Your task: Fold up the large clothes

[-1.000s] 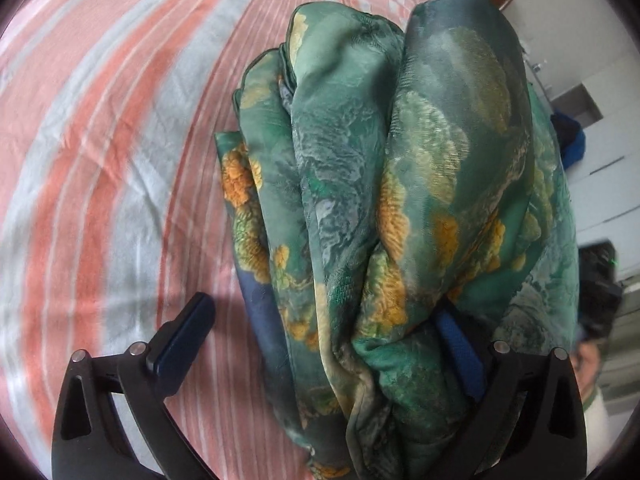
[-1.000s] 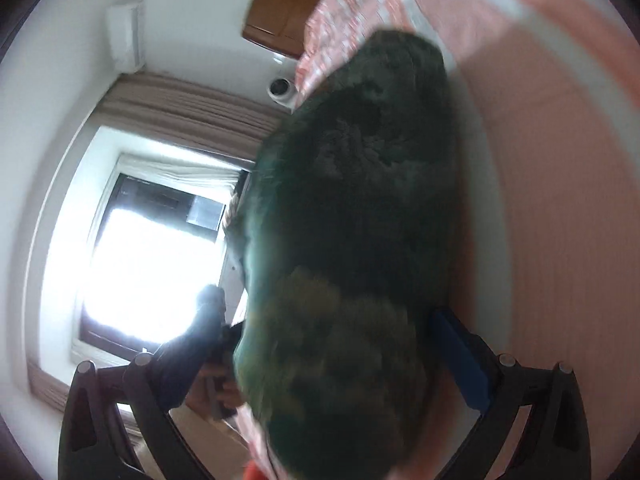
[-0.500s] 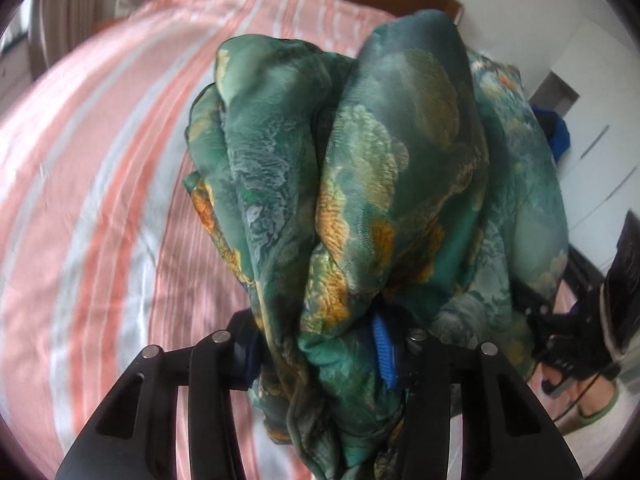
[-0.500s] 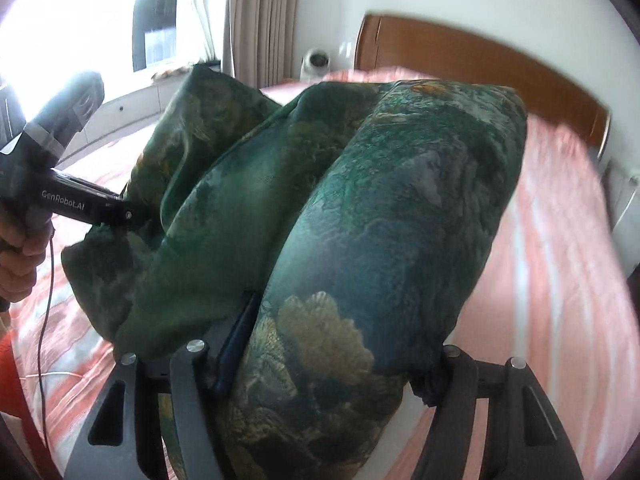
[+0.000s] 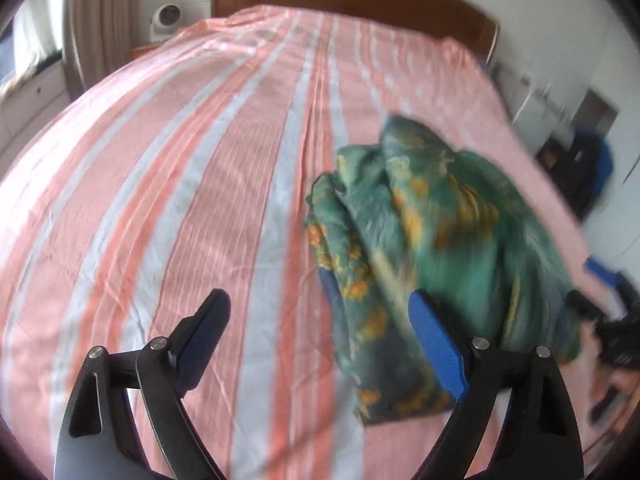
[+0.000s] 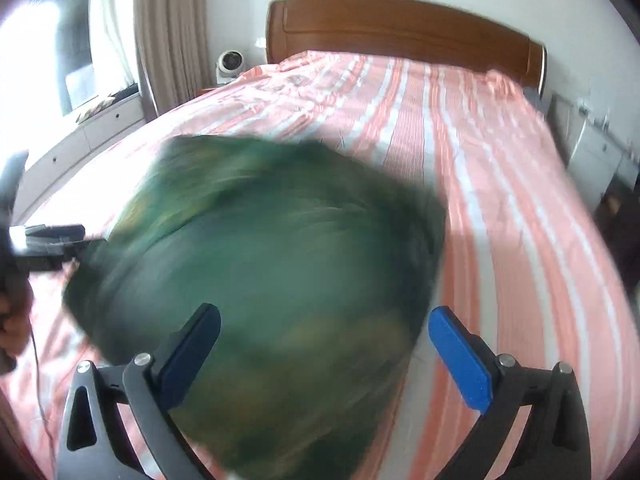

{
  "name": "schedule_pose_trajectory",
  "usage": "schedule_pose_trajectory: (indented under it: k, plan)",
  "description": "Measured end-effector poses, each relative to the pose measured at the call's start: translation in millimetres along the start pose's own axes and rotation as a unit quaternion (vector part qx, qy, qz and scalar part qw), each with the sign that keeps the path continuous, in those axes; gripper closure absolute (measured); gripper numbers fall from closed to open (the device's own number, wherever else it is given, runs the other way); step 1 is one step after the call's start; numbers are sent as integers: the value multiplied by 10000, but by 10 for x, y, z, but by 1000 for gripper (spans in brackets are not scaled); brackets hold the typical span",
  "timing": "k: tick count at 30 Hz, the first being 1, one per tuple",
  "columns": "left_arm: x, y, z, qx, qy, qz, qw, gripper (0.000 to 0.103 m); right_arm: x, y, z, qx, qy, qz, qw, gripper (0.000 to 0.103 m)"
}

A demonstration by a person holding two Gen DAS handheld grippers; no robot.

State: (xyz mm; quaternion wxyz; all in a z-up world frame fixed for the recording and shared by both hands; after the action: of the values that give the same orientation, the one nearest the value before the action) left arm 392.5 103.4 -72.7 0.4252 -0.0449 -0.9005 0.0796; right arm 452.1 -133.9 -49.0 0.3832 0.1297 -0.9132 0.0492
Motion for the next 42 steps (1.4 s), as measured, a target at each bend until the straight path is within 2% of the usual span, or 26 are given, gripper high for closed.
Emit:
schedule_pose_trajectory:
  k: [3,4,8,11,13,14,15,17,18,21,25,27,32,36,40,42]
  plan:
    - [460,-8,76,-317,-463,-172,9983,7,296,-18,101,-3,-291,-125,9995,0]
    - [650,-66,147,-516,-673,-346,9958,3,444,-20,145,42,-393,-63,9992,0]
    - [1119,-110,457,-1081,-1290,-924,9814,0,978,140,289,217,-735,38,9970,0]
    - [1470,-209,720,-1148,-1474,-1347,9731,0,1328,196,401,311,-886,131,9955,0]
    - [1696,-299,950,-1126,-1634,-1754,9643,0,1626,251,595,364,-1043,241,9936,0]
    - [1693,-276,991,-1089,-1679,-1839,9624,0,1767,285,675,373,-1142,323,9922,0]
    - [1788,-325,1148,-1021,-1715,-1842,9624,0,1992,320,857,348,-1290,405,9902,0]
    - [1892,-371,1345,-931,-1622,-1678,9679,0,2204,365,1062,231,-1418,430,9887,0]
    - [1940,-408,1465,-890,-1516,-1529,9725,0,2335,375,1200,109,-1439,375,9888,0]
    - [2004,-496,1691,-903,-1234,-1359,9789,0,2502,420,1460,-273,-1324,233,9906,0]
    - [1986,-606,1878,-1100,-1031,-1221,9810,0,2715,453,1788,-799,-1507,114,9853,0]
    - [2033,-639,1938,-1128,-1080,-1214,9802,0,2819,484,1908,-965,-1632,50,9818,0]
    - [2142,-700,2023,-1140,-1074,-1194,9804,0,2788,623,2044,-801,-1053,31,9912,0]
    - [2171,-722,2082,-1104,-1053,-1159,9815,0,2883,644,2193,-1021,-1181,95,9877,0]
    - [2200,-747,2145,-1103,-1059,-1118,9819,0,2817,665,2209,-1142,-778,6,9904,0]
    - [2214,-762,2163,-1134,-993,-1065,9828,0,2805,700,2213,-1142,-622,101,9915,0]
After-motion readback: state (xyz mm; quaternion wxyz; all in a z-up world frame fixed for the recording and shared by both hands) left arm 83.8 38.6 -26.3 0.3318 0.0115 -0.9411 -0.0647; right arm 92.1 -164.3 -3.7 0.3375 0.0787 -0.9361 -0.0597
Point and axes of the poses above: each gripper's, at about its wrist camera, not at the fingertips, and x roughly against the way its jaws point, y to its left, z to its underside, the point moved 1 cm from there along -x, roughly the way its jaws point, and after that the axes turned 1 degree about y, right-handed, at the moved point
